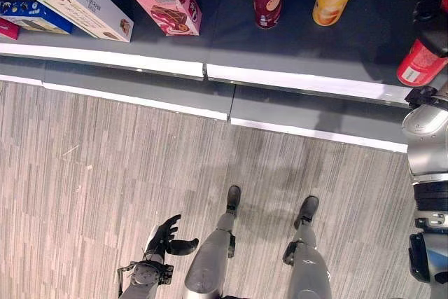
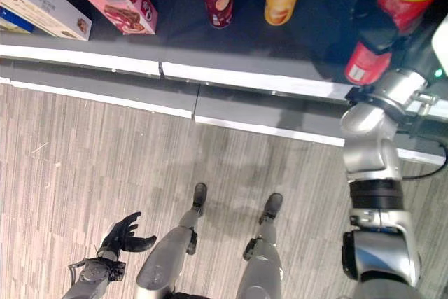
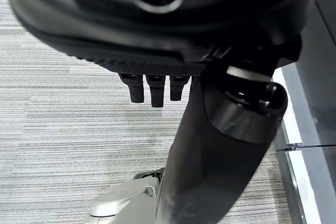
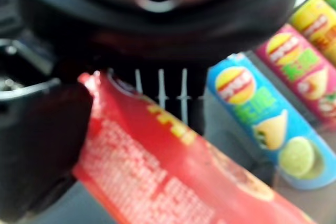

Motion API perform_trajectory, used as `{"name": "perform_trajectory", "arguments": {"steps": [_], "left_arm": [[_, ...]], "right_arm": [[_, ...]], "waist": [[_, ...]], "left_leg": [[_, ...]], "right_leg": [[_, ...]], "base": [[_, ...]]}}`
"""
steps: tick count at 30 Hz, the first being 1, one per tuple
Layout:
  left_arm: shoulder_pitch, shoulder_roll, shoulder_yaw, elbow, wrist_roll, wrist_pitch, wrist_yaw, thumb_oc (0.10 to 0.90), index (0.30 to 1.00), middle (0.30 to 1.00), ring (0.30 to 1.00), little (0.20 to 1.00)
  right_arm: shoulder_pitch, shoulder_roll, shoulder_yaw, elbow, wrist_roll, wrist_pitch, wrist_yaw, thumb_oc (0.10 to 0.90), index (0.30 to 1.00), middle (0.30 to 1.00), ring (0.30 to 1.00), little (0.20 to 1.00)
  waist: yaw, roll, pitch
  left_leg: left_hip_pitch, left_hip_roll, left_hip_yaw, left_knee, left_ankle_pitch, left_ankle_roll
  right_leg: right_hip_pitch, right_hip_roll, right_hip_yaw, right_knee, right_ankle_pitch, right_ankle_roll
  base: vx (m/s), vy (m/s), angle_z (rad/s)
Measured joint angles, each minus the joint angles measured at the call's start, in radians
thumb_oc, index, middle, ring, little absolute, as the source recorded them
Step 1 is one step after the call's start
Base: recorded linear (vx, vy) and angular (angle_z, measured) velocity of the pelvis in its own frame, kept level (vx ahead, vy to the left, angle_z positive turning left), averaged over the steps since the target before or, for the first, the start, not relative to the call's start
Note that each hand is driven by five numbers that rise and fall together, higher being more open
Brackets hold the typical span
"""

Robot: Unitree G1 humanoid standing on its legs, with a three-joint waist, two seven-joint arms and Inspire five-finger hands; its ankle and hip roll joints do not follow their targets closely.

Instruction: Put the goods on the table back onto the shelves and tidy them up.

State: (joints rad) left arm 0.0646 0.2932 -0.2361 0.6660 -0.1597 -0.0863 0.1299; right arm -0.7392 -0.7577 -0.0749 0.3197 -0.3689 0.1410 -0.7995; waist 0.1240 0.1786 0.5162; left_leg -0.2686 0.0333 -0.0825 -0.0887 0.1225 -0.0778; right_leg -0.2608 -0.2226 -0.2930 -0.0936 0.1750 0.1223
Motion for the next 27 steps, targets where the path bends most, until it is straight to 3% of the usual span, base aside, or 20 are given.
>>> {"name": "perform_trajectory", "arguments": {"steps": [5,14,23,27], "left_arm": [[-0.001,0.008,-0.03,0.0,0.0,-0.009,0.009,0.8,0.9,0.9,0.9,0.9],[-0.002,0.032,-0.037,-0.02,-0.007,-0.021,0.013,0.8,0.9,0.9,0.9,0.9],[-0.002,0.049,-0.037,-0.043,-0.007,-0.03,0.015,0.8,0.9,0.9,0.9,0.9],[-0.002,0.051,-0.037,-0.058,-0.007,-0.046,0.015,0.8,0.9,0.9,0.9,0.9]], "right_arm": [[-0.087,-0.001,0.008,0.112,0.039,0.011,-0.028,0.4,0.3,0.3,0.3,0.3],[-0.168,-0.003,0.011,0.118,0.081,0.013,-0.083,0.4,0.3,0.3,0.3,0.3],[-0.206,-0.087,0.023,0.137,0.098,0.024,-0.122,0.4,0.3,0.3,0.3,0.3],[-0.208,-0.108,0.023,0.141,0.098,0.036,-0.134,0.4,0.3,0.3,0.3,0.3]], "waist": [[0.01,0.007,-0.004],[0.033,0.013,-0.009],[0.044,0.032,-0.022],[0.032,0.053,-0.036]], "left_leg": [[-0.018,-0.009,-0.009,0.0,0.002,0.002],[-0.045,-0.034,-0.012,0.0,0.005,0.005],[-0.069,-0.053,-0.022,0.0,0.006,0.006],[-0.085,-0.061,-0.037,0.0,0.006,0.006]], "right_leg": [[-0.013,-0.008,-0.004,0.0,-0.001,0.003],[-0.037,-0.034,-0.004,0.0,-0.004,0.014],[-0.061,-0.054,-0.002,0.0,-0.008,0.021],[-0.069,-0.063,-0.004,0.0,-0.012,0.027]], "base": [[0.0,-0.006,0.04],[0.0,-0.011,0.02],[0.0,-0.021,0.02],[0.0,-0.037,0.08]]}}
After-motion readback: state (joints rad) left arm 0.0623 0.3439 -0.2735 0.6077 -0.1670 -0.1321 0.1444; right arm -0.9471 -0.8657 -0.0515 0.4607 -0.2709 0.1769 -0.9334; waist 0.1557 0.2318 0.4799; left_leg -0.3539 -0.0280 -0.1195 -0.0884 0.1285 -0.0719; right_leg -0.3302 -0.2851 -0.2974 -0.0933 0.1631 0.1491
